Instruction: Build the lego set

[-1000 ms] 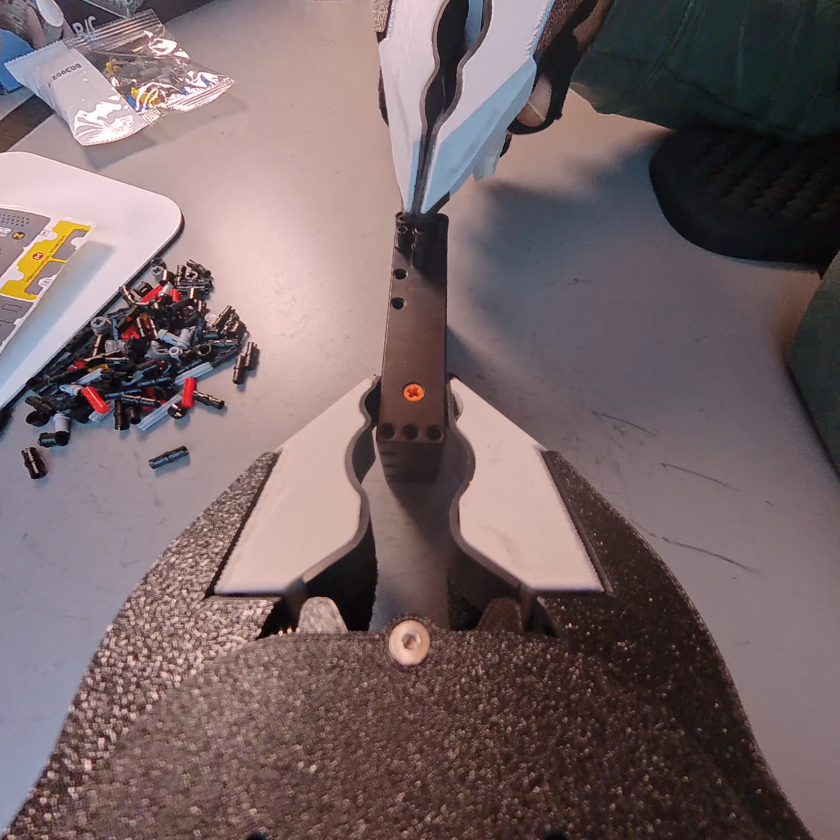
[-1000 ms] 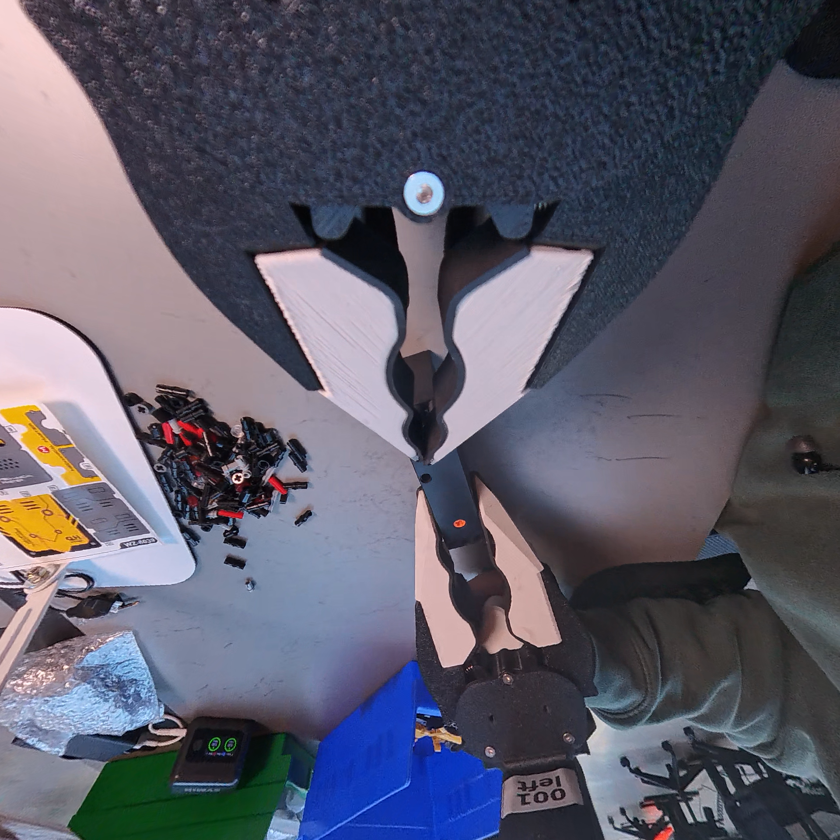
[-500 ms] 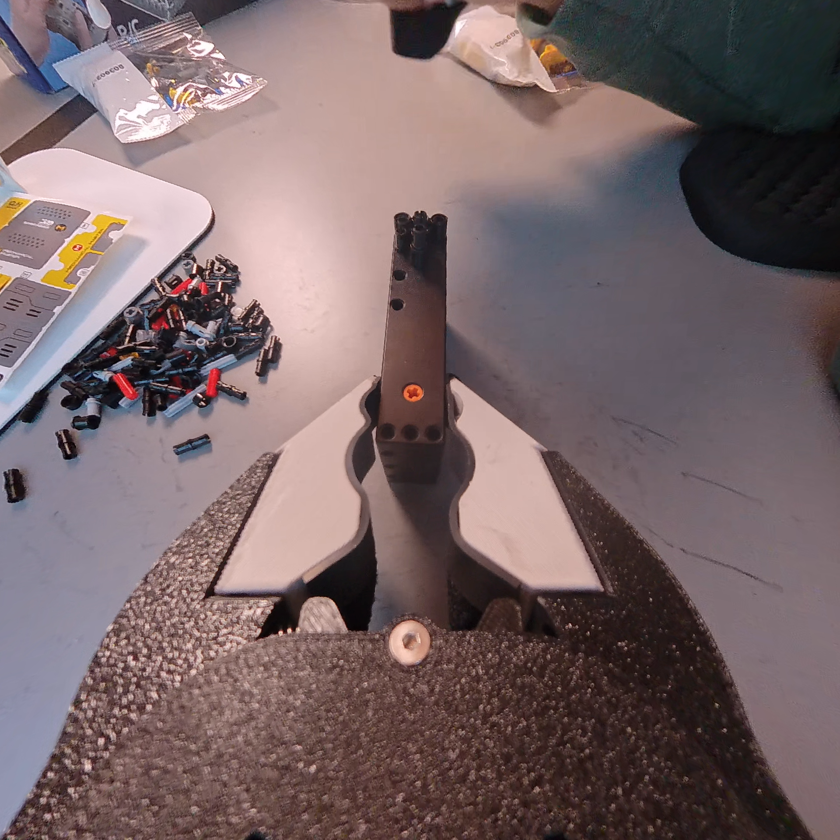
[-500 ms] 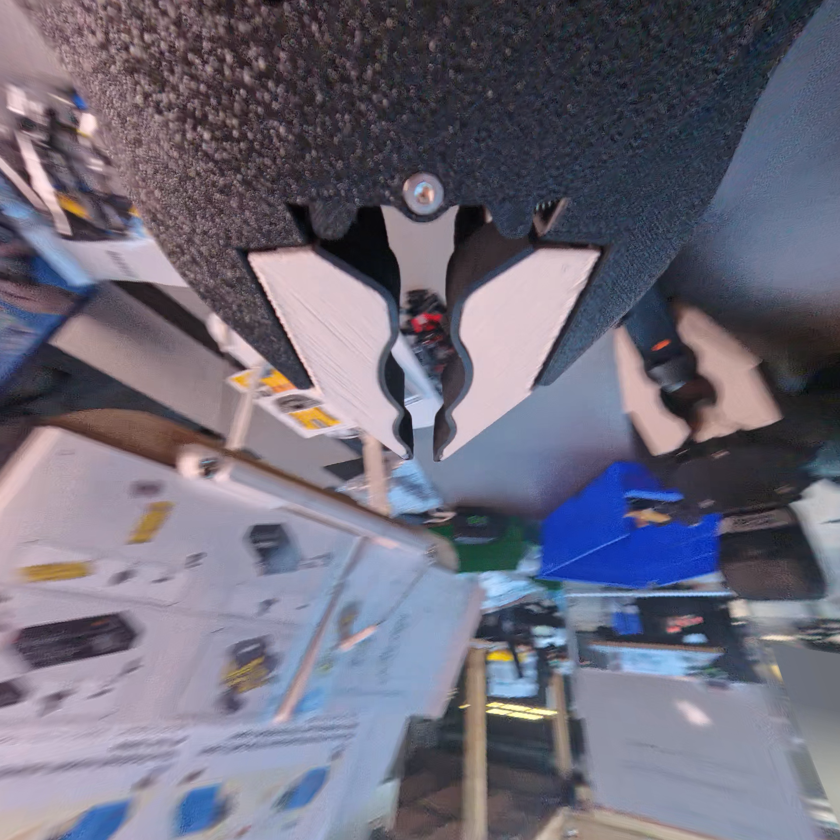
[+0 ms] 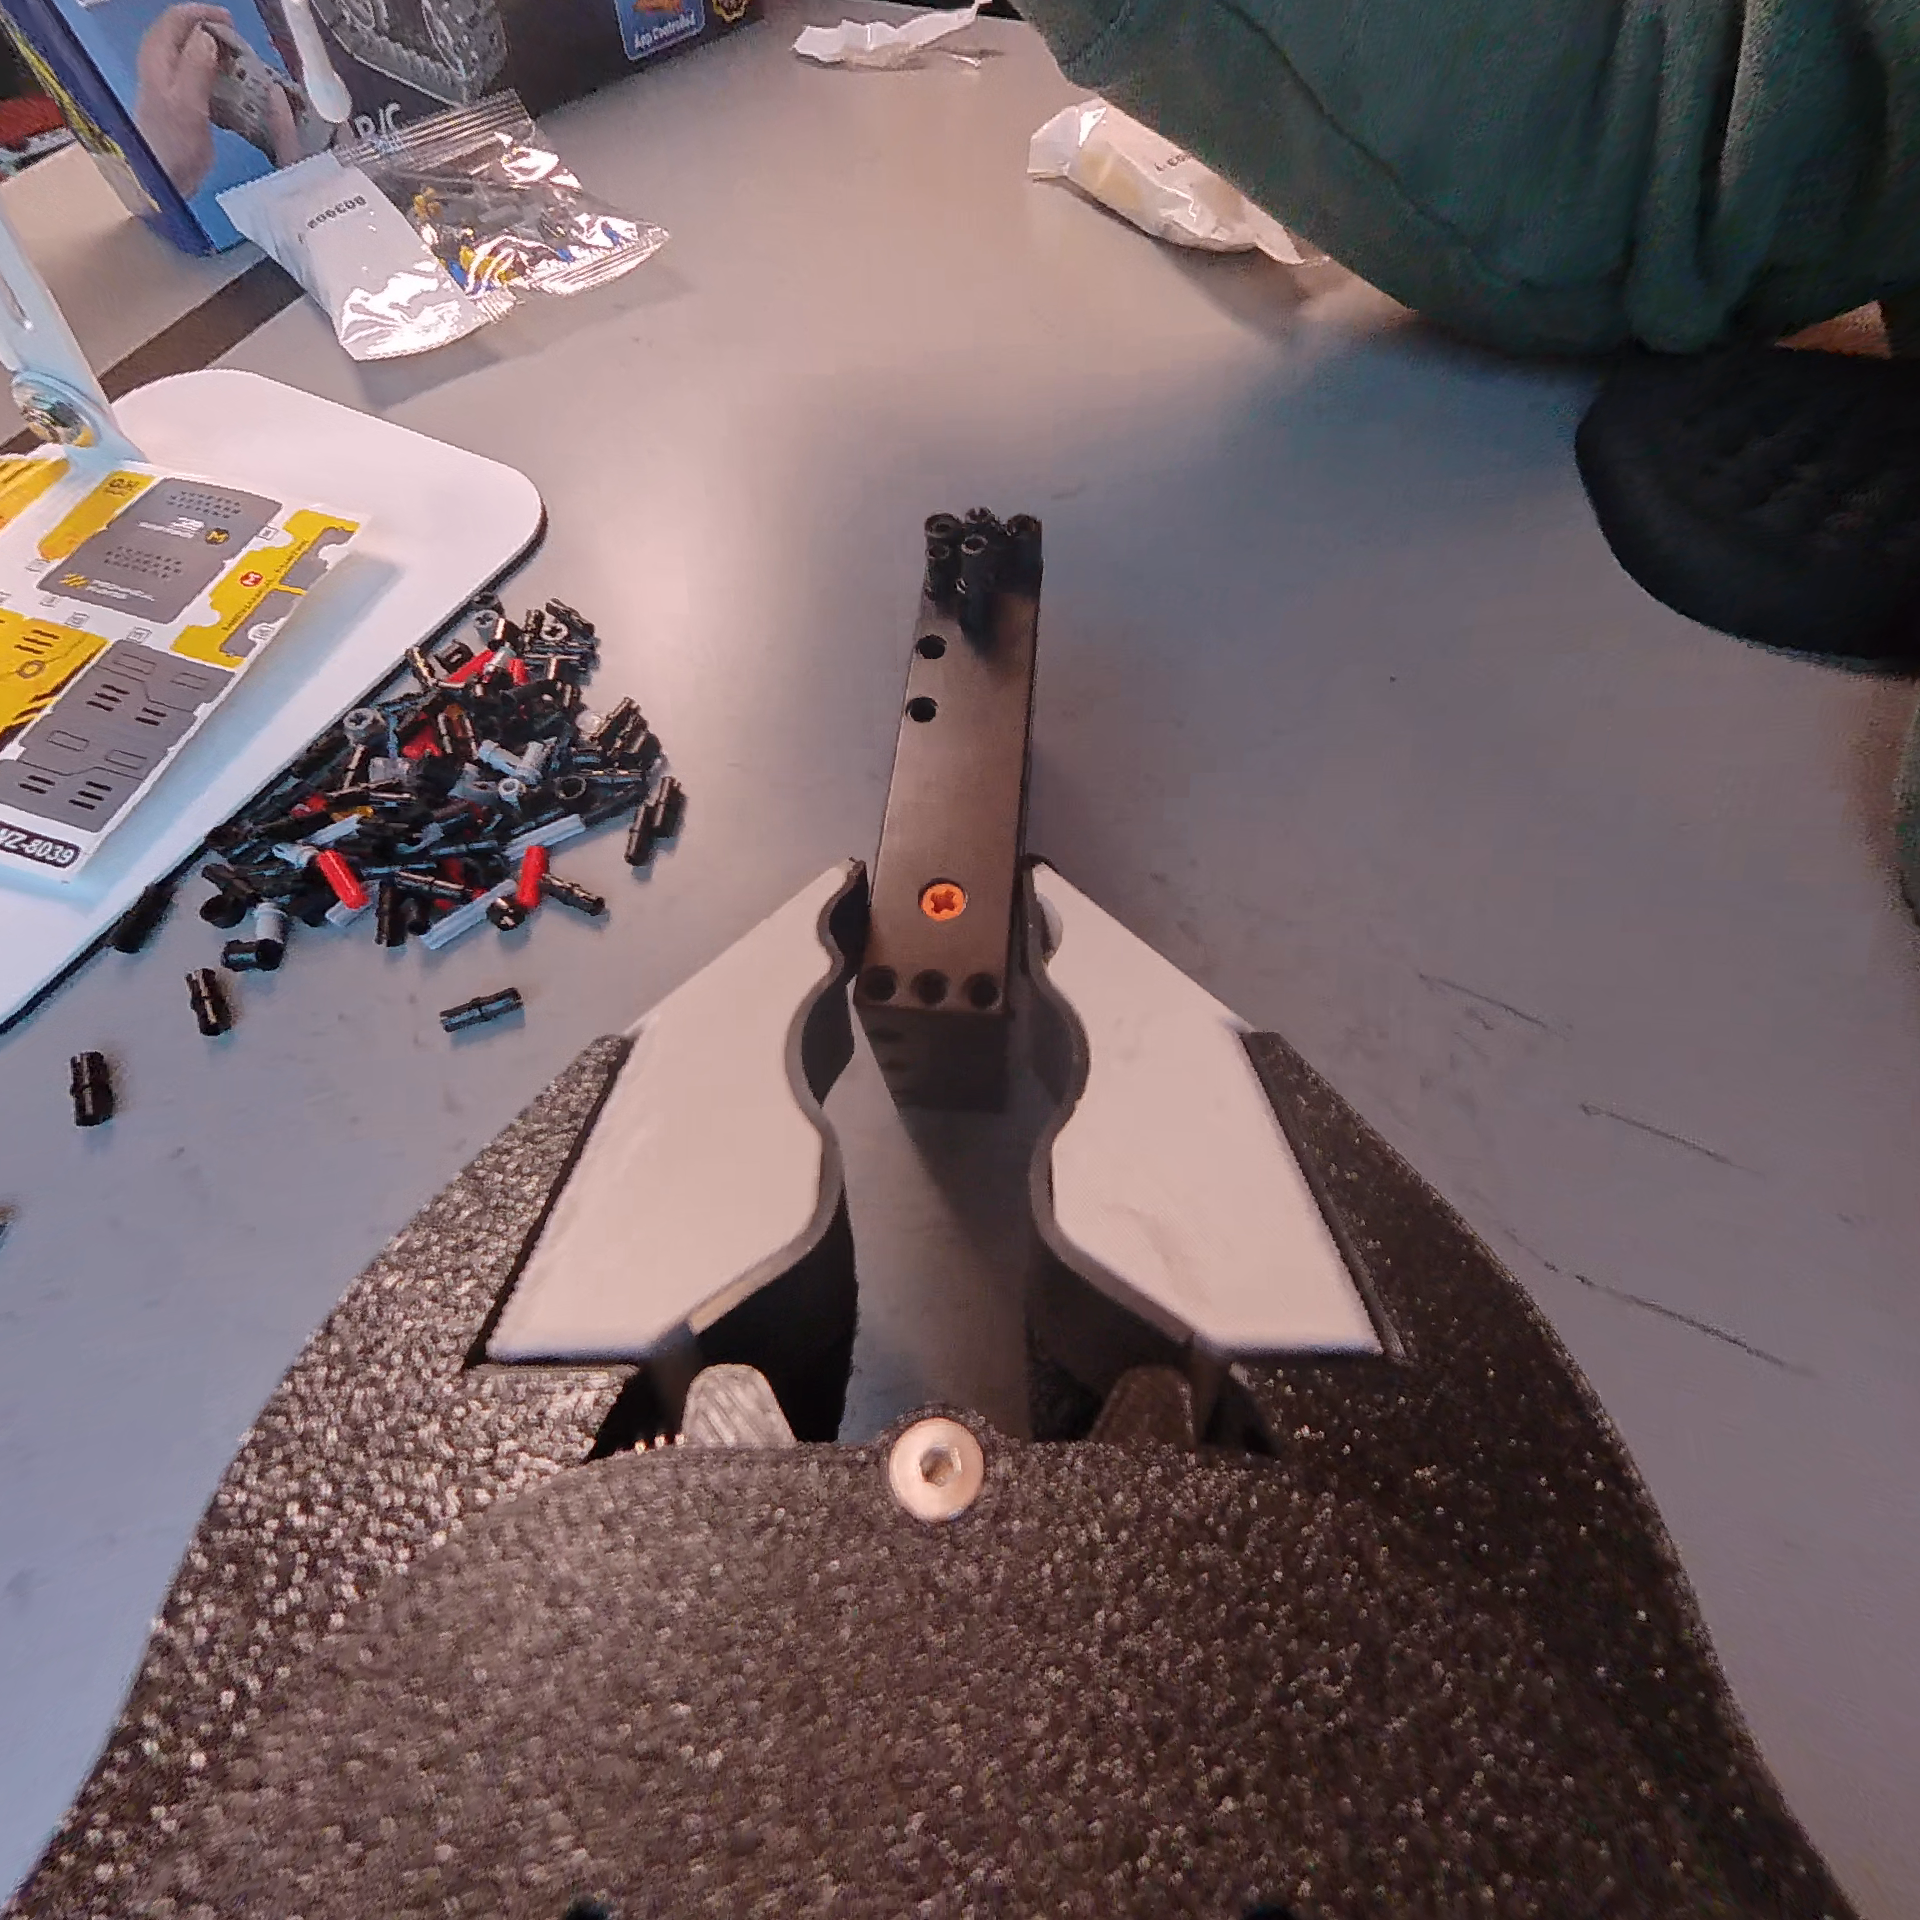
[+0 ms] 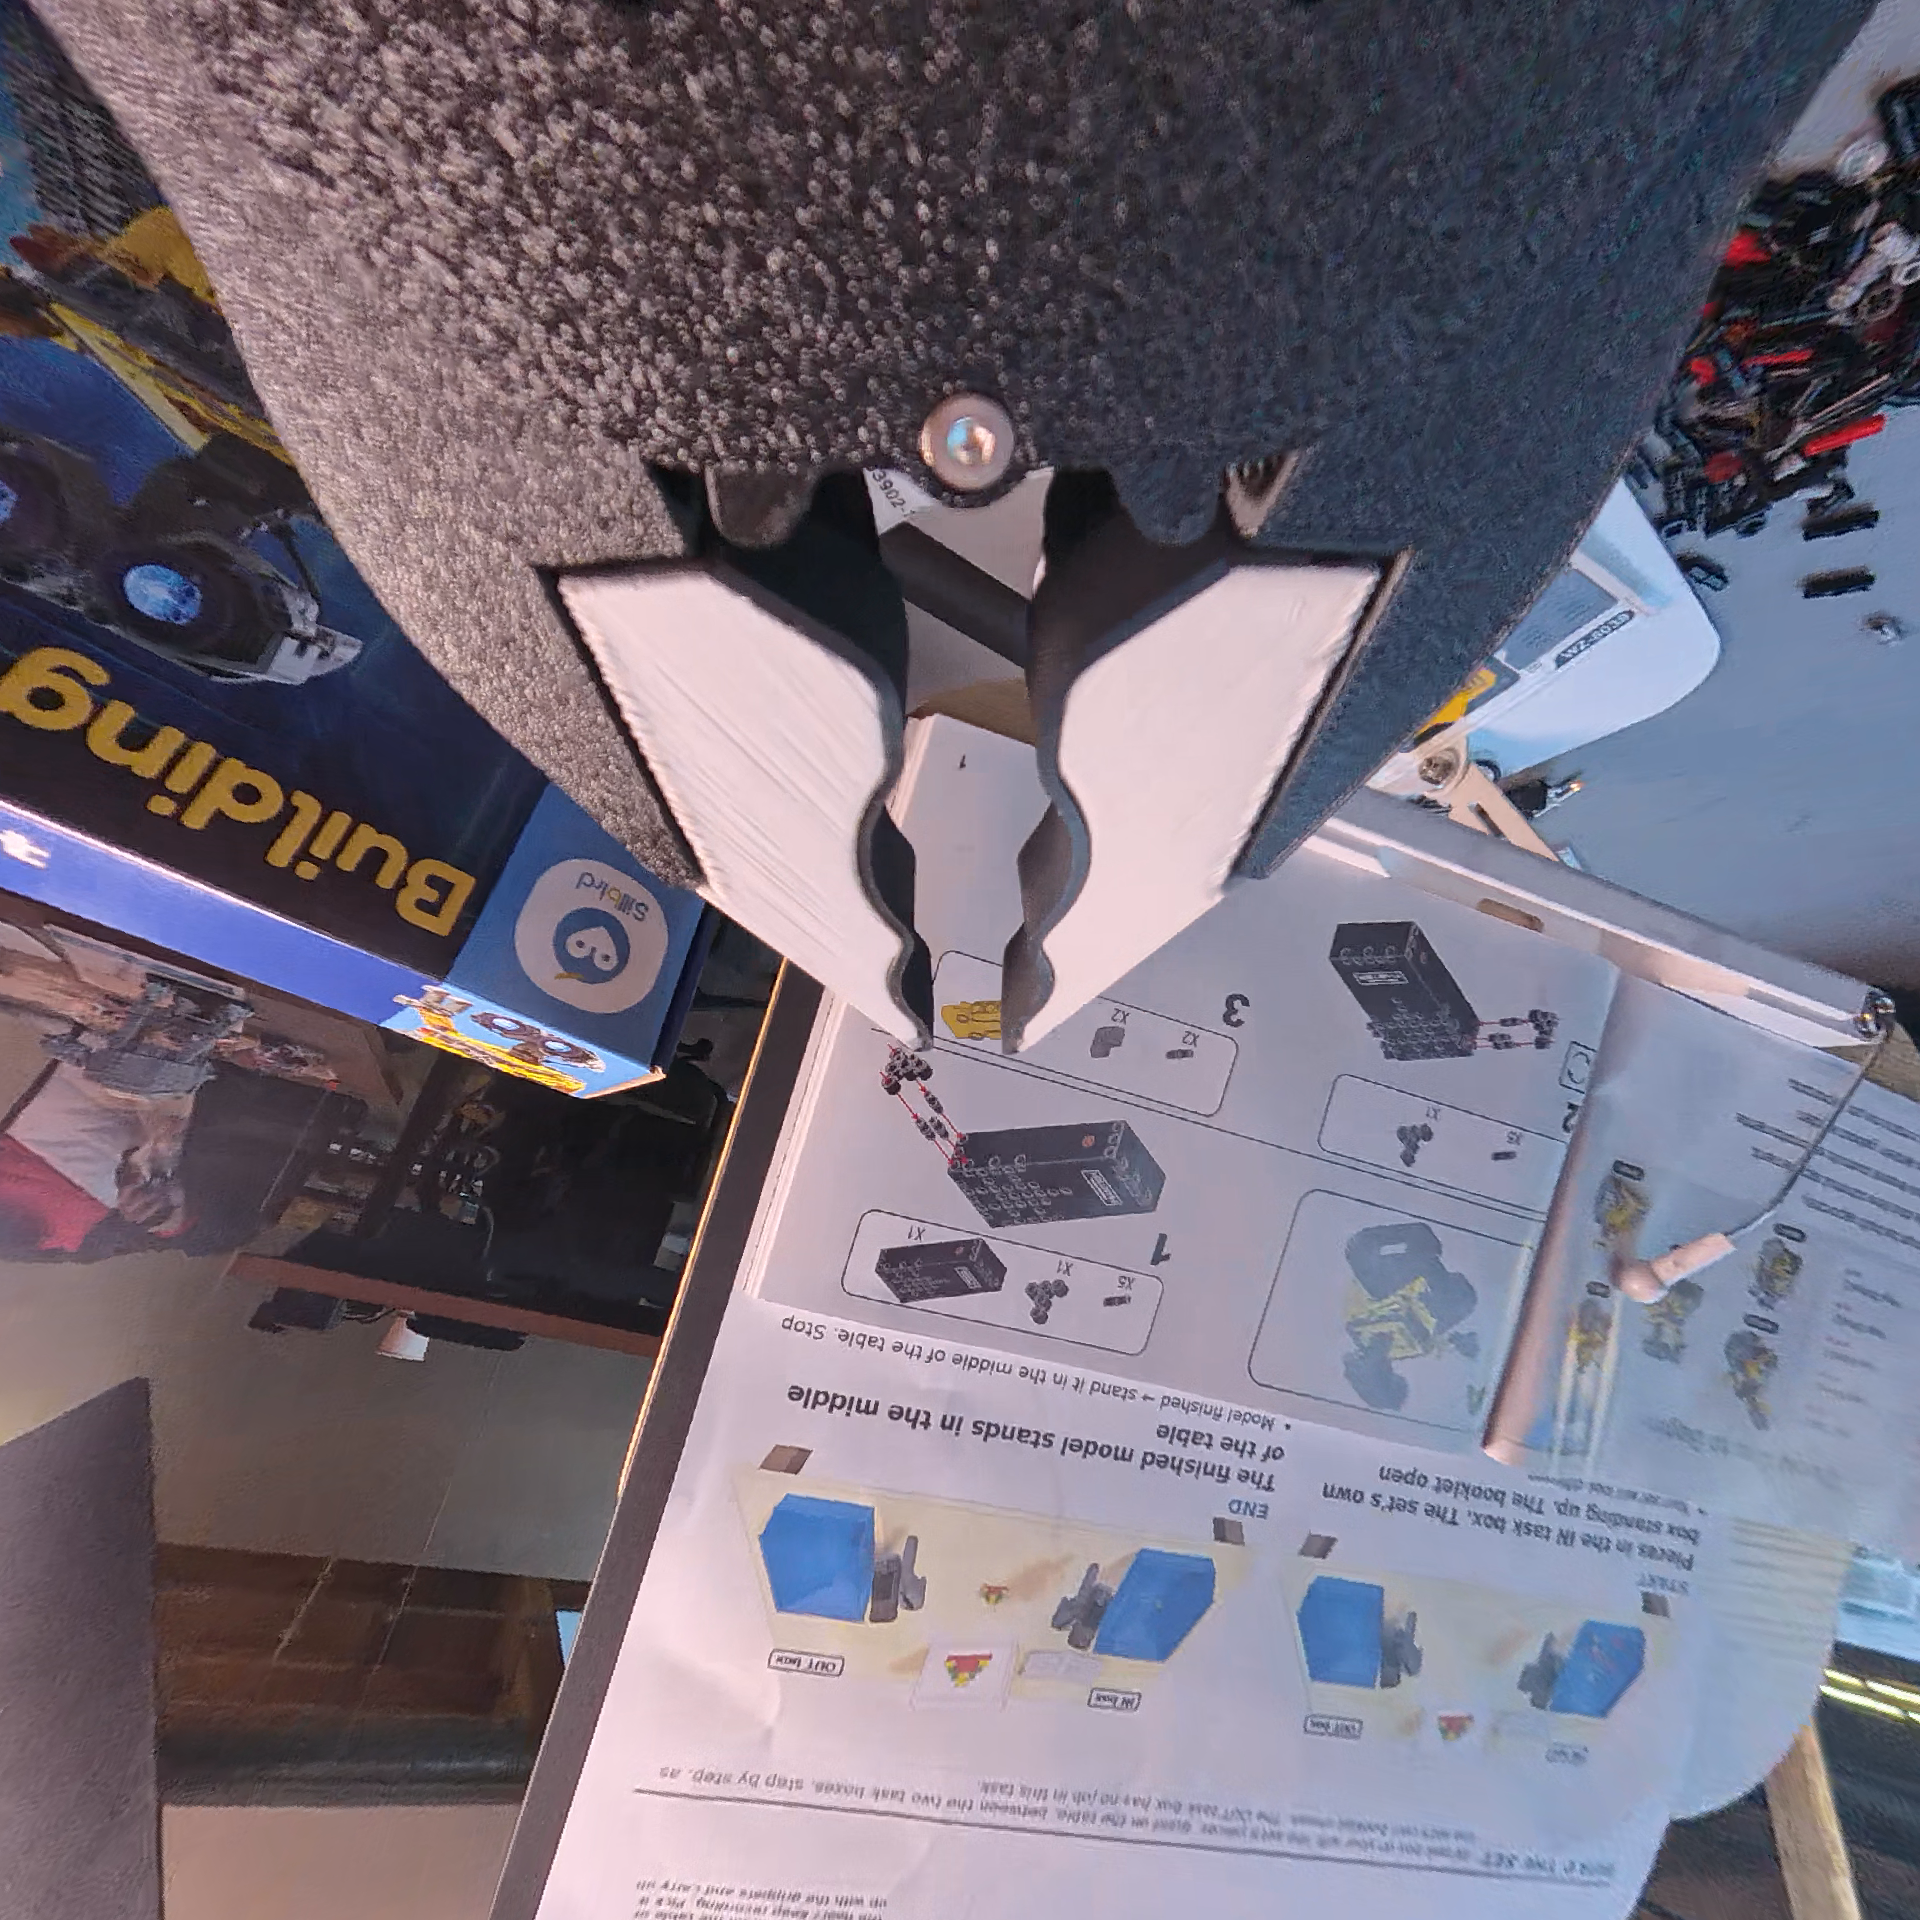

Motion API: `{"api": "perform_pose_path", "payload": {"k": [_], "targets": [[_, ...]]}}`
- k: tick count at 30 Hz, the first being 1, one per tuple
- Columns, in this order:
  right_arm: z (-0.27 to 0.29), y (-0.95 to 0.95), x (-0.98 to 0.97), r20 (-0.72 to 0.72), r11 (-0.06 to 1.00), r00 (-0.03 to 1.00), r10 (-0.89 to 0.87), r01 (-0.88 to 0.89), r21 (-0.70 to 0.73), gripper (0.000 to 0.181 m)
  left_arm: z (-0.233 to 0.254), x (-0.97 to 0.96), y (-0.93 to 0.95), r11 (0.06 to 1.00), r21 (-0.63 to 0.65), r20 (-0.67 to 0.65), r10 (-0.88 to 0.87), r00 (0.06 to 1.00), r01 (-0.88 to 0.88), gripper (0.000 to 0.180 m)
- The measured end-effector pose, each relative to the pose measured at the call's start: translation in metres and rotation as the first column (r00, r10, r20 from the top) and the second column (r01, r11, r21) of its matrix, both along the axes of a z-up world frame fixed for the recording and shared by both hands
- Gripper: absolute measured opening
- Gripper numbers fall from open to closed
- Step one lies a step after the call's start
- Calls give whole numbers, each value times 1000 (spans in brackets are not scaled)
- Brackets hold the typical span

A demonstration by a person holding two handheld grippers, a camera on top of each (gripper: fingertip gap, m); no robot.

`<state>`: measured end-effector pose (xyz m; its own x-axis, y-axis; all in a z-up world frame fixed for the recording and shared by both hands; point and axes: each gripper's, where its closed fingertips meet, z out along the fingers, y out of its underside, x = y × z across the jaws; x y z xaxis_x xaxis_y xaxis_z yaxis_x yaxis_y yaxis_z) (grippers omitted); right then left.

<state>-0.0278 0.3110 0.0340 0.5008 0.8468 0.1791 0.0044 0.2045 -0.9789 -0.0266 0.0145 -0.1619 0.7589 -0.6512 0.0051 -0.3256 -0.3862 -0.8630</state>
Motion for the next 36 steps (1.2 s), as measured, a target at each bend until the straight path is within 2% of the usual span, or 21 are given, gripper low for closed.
{"api": "perform_pose_path", "payload": {"k": [8, 36], "targets": [[0, 16, 3, 15, 1000, 1000, -21, 21, 5, 0, -2, 2, -1, 995, -90, 88, -43, 995, 51, 30], [-2, 7, -3, 35, 998, 999, 28, -30, 47, 1, -1, -1, 1, 1000, -26, 28, -8, 1000, 9, 29]]}}
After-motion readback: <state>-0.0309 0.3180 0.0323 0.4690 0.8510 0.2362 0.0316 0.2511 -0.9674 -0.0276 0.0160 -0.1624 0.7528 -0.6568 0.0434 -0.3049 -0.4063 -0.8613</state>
